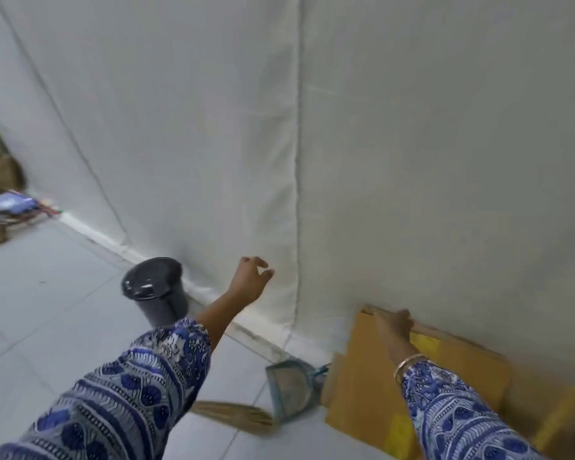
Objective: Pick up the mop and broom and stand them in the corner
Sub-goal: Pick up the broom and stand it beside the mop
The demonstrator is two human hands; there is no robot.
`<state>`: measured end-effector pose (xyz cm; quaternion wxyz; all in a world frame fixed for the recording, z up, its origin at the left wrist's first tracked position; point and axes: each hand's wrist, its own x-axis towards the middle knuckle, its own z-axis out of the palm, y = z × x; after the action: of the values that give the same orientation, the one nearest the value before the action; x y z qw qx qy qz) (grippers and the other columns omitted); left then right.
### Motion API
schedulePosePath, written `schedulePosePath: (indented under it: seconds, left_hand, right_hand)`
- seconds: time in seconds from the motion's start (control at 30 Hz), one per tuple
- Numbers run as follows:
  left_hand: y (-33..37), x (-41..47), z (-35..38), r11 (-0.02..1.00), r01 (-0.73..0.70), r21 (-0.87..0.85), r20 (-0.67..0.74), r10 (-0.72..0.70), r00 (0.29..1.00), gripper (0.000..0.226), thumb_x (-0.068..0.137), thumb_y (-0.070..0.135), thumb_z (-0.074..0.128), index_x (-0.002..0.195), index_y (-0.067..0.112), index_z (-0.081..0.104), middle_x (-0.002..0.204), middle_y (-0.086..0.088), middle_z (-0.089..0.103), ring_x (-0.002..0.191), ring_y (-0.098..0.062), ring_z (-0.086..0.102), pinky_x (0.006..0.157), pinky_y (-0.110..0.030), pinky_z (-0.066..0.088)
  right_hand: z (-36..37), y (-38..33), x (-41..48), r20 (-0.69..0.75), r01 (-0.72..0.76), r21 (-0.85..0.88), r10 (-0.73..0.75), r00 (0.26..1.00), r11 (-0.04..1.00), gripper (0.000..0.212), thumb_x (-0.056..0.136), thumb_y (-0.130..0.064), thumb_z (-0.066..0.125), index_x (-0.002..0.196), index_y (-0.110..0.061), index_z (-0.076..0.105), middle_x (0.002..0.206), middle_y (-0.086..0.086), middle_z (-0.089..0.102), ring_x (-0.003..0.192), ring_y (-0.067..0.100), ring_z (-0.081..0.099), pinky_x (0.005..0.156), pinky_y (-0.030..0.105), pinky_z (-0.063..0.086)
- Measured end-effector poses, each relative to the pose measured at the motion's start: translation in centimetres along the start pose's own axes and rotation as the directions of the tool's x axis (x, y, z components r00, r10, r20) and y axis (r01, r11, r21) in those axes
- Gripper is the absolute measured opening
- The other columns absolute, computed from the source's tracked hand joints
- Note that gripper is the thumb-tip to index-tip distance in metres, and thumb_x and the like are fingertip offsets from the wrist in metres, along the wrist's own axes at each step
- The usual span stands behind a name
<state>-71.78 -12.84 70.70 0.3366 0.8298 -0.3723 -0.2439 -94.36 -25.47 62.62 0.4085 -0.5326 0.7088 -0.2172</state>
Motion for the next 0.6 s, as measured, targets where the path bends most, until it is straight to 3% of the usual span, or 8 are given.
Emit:
schedulePosePath:
  seconds: [0.1,0.23,0.33,0.4,0.47,0.53,0.6]
  left_hand:
    - [-8.8,1.4,-7.4,0.998,0.066,0.014,-0.032,-0.065,0.997,0.036,0.091,0.024,0.052,0.120,0.001,0.055,0.136,-0.019,0.044,0.113,-0.032,0.055,0.102,-0.035,0.040]
    - [-17.9,4.3,-14.5,0.988,0.154,-0.010,-0.030,-0.155,0.988,0.033,0.091,0.019,0.051,0.115,-0.003,0.059,0.128,-0.023,0.052,0.111,-0.036,0.055,0.103,-0.041,0.042]
    - [-24.0,7.3,-17.9,0.971,0.236,-0.036,-0.046,-0.238,0.970,0.028,0.090,0.014,0.051,0.101,-0.010,0.062,0.106,-0.023,0.059,0.099,-0.032,0.056,0.088,-0.034,0.048]
    - [-28.5,10.0,-19.5,0.954,0.294,-0.053,-0.061,-0.297,0.953,0.022,0.090,0.012,0.050,0.090,-0.006,0.064,0.094,-0.016,0.055,0.088,-0.024,0.053,0.076,-0.027,0.041]
    - [-33.8,13.2,-20.4,0.924,0.378,-0.060,-0.061,-0.381,0.923,0.020,0.091,0.016,0.051,0.094,-0.001,0.061,0.102,-0.019,0.053,0.094,-0.027,0.054,0.079,-0.031,0.040]
    - [-38.5,15.2,-20.7,0.874,0.481,-0.067,-0.065,-0.485,0.872,0.035,0.092,0.023,0.051,0.112,-0.004,0.059,0.124,-0.021,0.053,0.110,-0.035,0.053,0.089,-0.036,0.042]
    - [-44.1,18.0,-20.5,0.813,0.576,-0.085,-0.056,-0.581,0.812,0.041,0.092,0.026,0.051,0.118,-0.004,0.056,0.131,-0.023,0.051,0.117,-0.037,0.051,0.094,-0.038,0.042]
  right_hand:
    - [8.9,-5.1,-4.8,0.067,0.081,-0.044,-0.078,0.995,0.996,0.058,0.089,-0.007,0.053,0.134,0.012,0.024,0.141,0.036,0.029,0.127,0.047,0.037,0.104,0.050,0.038]
    - [19.2,-9.9,-9.1,0.152,0.145,-0.066,-0.134,0.979,0.987,0.051,0.088,-0.007,0.053,0.130,0.008,0.029,0.137,0.032,0.033,0.117,0.049,0.046,0.094,0.046,0.043]
    - [26.9,-11.7,-10.4,0.262,0.192,-0.099,-0.160,0.952,0.976,0.050,0.088,-0.010,0.055,0.129,0.006,0.032,0.137,0.028,0.034,0.116,0.046,0.046,0.095,0.045,0.042]
    - [32.7,-12.2,-10.1,0.321,0.202,-0.121,-0.155,0.934,0.972,0.052,0.088,-0.014,0.057,0.129,0.004,0.032,0.137,0.027,0.034,0.116,0.045,0.047,0.096,0.045,0.042]
    - [39.1,-12.2,-9.2,0.379,0.202,-0.167,-0.127,0.917,0.965,0.053,0.088,-0.016,0.058,0.130,0.004,0.032,0.136,0.026,0.034,0.116,0.044,0.047,0.095,0.044,0.042]
    - [44.2,-11.4,-8.6,0.423,0.180,-0.213,-0.076,0.903,0.960,0.054,0.089,-0.018,0.058,0.131,0.003,0.031,0.137,0.026,0.035,0.116,0.043,0.047,0.095,0.043,0.043]
    - [50.4,-10.2,-7.3,0.460,0.180,-0.283,-0.031,0.887,0.942,0.056,0.088,-0.018,0.059,0.130,0.005,0.031,0.136,0.027,0.035,0.116,0.044,0.048,0.093,0.043,0.043]
